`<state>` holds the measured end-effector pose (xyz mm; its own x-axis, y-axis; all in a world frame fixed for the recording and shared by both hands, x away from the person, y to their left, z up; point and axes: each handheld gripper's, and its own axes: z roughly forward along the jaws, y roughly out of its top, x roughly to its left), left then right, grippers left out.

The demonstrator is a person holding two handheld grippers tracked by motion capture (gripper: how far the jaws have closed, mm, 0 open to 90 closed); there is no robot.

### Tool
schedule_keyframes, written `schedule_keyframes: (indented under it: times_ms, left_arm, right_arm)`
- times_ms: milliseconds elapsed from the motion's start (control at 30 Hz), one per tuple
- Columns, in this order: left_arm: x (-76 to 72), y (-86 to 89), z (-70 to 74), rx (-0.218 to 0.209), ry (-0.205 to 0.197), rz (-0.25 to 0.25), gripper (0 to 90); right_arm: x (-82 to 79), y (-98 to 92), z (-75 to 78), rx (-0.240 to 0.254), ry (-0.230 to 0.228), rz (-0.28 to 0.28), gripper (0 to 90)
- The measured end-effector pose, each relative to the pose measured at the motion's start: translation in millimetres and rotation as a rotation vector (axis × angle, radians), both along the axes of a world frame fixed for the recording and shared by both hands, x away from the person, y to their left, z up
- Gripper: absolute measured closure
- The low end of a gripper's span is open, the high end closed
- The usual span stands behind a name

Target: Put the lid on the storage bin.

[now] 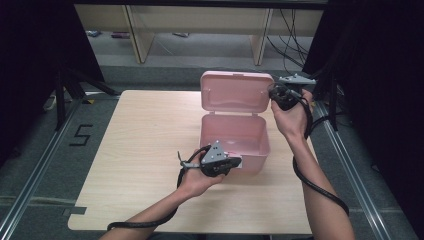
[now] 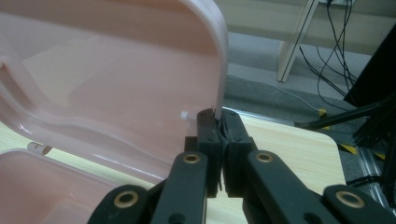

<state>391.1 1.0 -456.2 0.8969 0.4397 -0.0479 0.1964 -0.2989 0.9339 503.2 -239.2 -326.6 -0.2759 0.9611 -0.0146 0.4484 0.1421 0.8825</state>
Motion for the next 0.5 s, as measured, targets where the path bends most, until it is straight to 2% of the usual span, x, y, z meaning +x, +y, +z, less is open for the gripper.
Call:
schedule_keyframes:
  times_ms: [33,67,233,267,300,333,367,467,500]
  left_arm:
    - [0.2,0.1,0.1,0.000,0.001,-0.001,89.9]
    - [0.5,0.1,0.3,0.000,0.002,-0.002,89.9]
    - [0.2,0.0,0.2,0.001,0.002,0.000,89.8]
    - [0.1,0.0,0.1,0.000,0.002,0.001,89.9]
    - [0.1,0.0,0.1,0.000,0.002,0.001,89.8]
    - [0.2,0.1,0.1,-0.001,0.003,0.001,89.8]
    - [0.2,0.1,0.1,-0.001,0.003,0.001,89.9]
    - [0.0,0.1,0.0,-0.001,0.002,0.001,89.8]
    - [-0.1,0.1,0.0,-0.001,0.003,0.002,89.9]
  right_arm:
    - [0.3,-1.2,-0.7,-0.015,-0.014,0.007,89.0]
    - [-1.1,-0.4,-0.1,-0.009,-0.002,0.002,89.0]
    - [-4.3,-1.1,-0.7,-0.026,-0.016,0.006,88.9]
    - [-6.6,-0.3,-0.6,-0.011,-0.009,0.004,88.9]
    - [-6.5,-0.8,-1.5,-0.028,-0.033,0.007,88.9]
    - [-6.5,-0.8,-1.5,-0.028,-0.033,0.007,88.9]
    - [-8.5,-0.2,-1.1,-0.017,-0.012,0.002,89.0]
    - [-9.4,0.0,-1.2,-0.017,-0.010,0.004,88.9]
    - [-9.7,-1.1,-1.4,-0.034,-0.024,0.013,88.9]
